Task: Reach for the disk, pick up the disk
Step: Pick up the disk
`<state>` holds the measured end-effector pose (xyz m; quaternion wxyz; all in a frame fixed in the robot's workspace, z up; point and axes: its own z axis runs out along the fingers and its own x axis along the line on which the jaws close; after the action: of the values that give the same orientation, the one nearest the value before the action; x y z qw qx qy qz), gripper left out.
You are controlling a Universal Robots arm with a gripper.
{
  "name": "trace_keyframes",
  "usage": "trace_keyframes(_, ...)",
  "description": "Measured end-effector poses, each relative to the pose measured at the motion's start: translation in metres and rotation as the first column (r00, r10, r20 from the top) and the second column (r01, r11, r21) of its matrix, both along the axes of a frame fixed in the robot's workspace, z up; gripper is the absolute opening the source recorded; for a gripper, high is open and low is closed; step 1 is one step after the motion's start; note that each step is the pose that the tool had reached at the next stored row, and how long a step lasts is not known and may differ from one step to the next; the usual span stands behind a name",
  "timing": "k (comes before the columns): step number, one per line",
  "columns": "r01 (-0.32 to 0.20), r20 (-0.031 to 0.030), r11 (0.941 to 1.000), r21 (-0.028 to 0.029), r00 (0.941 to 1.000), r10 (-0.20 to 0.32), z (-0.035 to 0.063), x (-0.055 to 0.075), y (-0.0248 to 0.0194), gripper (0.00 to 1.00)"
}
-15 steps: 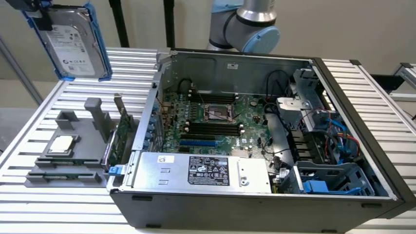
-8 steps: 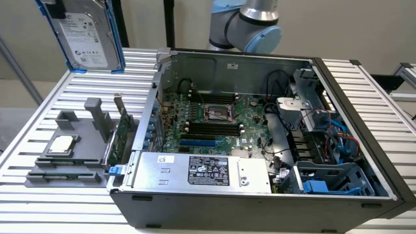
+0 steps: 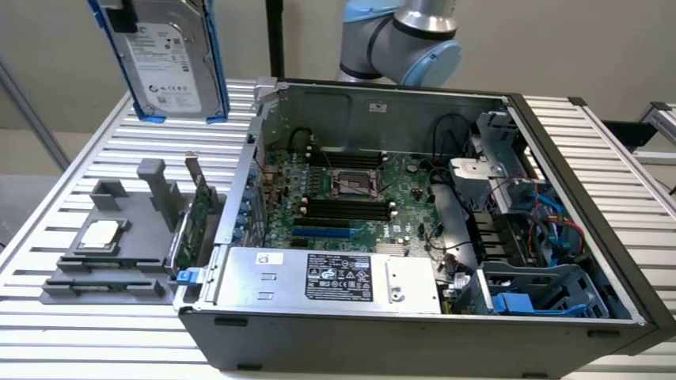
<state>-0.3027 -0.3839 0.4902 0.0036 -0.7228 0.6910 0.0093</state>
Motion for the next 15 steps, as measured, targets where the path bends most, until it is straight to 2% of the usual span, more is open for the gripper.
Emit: trace_keyframes(15, 0.0, -0.0002, 1.0, 0.0022, 1.0, 0.0, 0.0045, 0.068, -0.0231, 0.33)
